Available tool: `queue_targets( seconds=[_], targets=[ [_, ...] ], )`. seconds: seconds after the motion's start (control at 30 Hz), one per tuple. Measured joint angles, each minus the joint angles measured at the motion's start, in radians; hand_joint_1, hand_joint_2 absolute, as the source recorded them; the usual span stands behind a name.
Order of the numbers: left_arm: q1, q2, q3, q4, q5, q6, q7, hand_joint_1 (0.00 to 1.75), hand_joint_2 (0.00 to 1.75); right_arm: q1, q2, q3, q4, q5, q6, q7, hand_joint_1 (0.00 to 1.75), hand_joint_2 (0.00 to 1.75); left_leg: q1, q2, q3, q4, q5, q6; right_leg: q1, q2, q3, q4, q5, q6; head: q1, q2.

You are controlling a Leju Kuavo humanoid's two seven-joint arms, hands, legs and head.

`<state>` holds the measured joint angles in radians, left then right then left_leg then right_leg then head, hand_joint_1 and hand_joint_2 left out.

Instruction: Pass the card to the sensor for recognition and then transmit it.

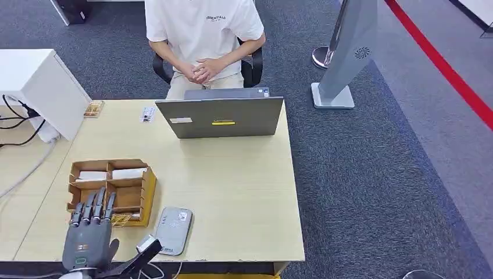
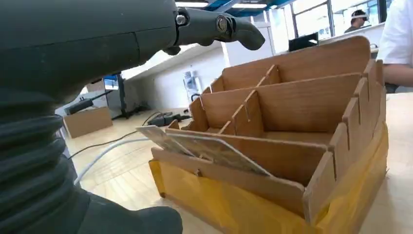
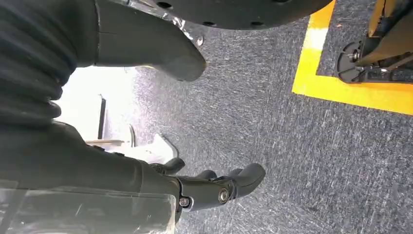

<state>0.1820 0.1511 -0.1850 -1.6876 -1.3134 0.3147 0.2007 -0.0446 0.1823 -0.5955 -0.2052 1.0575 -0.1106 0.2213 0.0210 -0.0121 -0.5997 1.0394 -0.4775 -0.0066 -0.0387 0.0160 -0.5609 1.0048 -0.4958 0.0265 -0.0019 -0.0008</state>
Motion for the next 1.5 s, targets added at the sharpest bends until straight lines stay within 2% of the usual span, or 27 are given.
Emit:
queue_targets(
  seconds=[0.37, 0.4, 0.77, 1.5],
  targets=[
    [-0.005, -0.002, 0.0, 0.017, 0.005, -0.01, 0.008, 0.0, 1.75, 0.0, 0.001, -0.001, 0.0, 0.005, 0.002, 0.001, 0.0, 1.75, 0.0, 0.0, 0.0, 0.0, 0.0, 0.0, 0.0, 0.0, 0.0, 0.0, 0.0, 0.0, 0.0, 0.0],
    [-0.005, -0.002, 0.0, 0.018, 0.005, -0.011, 0.009, 1.75, 1.75, 0.0, 0.001, -0.002, 0.0, 0.005, 0.003, 0.001, 0.0, 1.75, 0.0, 0.0, 0.0, 0.0, 0.0, 0.0, 0.0, 0.0, 0.0, 0.0, 0.0, 0.0, 0.0, 0.0],
    [-0.008, -0.002, 0.0, 0.024, 0.047, -0.03, -0.007, 1.75, 1.75, 0.001, 0.001, -0.004, 0.0, 0.011, 0.003, 0.001, 0.0, 1.75, 0.0, 0.0, 0.0, 0.0, 0.0, 0.0, 0.0, 0.0, 0.0, 0.0, 0.0, 0.0, 0.0, 0.0],
    [-0.012, 0.005, -0.002, 0.019, 0.031, -0.035, -0.026, 1.75, 1.75, 0.005, 0.001, -0.024, 0.0, 0.018, 0.003, 0.001, 0.0, 1.75, 0.0, 0.0, 0.0, 0.0, 0.0, 0.0, 0.0, 0.0, 0.0, 0.0, 0.0, 0.0, 0.0, 0.0]
  ],
)
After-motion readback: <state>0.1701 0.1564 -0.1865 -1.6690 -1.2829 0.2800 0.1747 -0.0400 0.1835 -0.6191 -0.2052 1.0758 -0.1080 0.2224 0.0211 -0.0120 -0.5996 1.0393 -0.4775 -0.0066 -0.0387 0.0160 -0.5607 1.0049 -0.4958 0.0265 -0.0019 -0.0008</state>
